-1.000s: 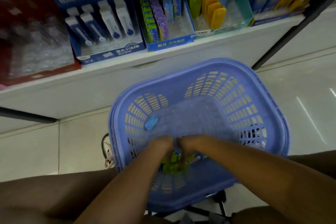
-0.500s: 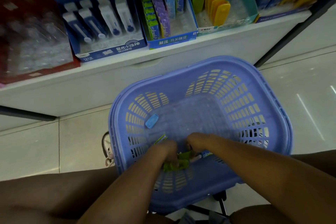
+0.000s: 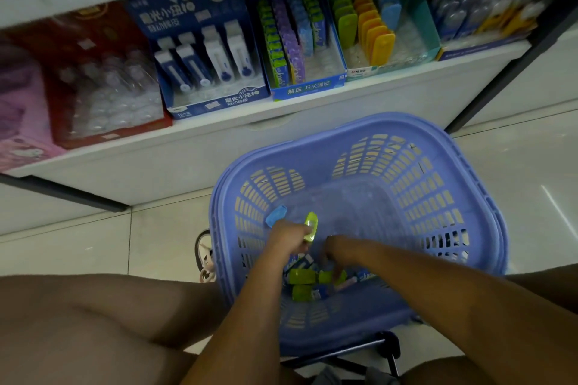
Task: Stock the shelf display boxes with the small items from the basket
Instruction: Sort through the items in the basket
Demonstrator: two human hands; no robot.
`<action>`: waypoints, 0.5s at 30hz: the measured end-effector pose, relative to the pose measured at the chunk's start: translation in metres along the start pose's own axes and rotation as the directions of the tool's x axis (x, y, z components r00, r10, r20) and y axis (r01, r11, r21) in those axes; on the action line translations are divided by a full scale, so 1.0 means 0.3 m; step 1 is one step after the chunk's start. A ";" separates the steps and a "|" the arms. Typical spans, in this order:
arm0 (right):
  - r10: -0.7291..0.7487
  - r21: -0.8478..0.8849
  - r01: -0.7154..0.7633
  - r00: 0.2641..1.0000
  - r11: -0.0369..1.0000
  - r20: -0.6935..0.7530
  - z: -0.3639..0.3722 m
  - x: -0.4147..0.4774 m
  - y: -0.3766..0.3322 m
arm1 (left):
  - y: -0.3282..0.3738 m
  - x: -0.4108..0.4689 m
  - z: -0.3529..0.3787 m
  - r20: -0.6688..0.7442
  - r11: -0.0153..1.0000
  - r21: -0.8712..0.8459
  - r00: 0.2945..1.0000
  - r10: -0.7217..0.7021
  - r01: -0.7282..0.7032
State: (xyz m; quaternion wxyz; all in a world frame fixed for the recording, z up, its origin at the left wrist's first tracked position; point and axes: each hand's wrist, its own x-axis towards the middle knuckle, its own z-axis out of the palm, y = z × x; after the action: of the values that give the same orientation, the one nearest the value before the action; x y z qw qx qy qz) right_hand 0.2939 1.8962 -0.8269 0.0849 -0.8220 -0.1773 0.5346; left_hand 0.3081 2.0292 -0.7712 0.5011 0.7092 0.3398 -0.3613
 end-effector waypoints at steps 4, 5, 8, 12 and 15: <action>-0.018 -0.109 0.024 0.998 0.994 0.054 0.001 0.001 -0.018 | 0.036 -0.044 -0.015 -0.007 0.990 -0.127 0.999 0.053 -0.054; -0.034 -0.085 0.038 0.998 0.996 0.047 -0.002 -0.006 -0.018 | 0.041 -0.048 -0.019 -0.006 0.988 -0.143 0.998 0.062 -0.062; -0.016 0.037 0.018 0.999 0.999 -0.049 -0.032 -0.025 0.014 | 0.062 -0.059 -0.029 0.004 0.971 -0.235 0.999 0.044 -0.041; -0.018 0.496 0.040 0.999 0.867 -0.049 -0.149 -0.072 0.066 | 0.102 -0.075 -0.016 0.003 0.933 -0.355 0.999 0.053 -0.049; -0.090 0.717 0.157 0.987 0.680 -0.131 -0.255 -0.154 0.103 | 0.152 -0.096 0.001 -0.035 0.902 -0.416 0.993 0.111 -0.116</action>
State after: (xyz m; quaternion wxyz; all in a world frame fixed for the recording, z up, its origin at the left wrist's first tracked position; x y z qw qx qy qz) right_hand 0.3527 1.8539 -0.7661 0.4455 -0.7298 -0.0030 0.5186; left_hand 0.3319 2.0134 -0.7255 0.6596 0.6060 0.3699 -0.2469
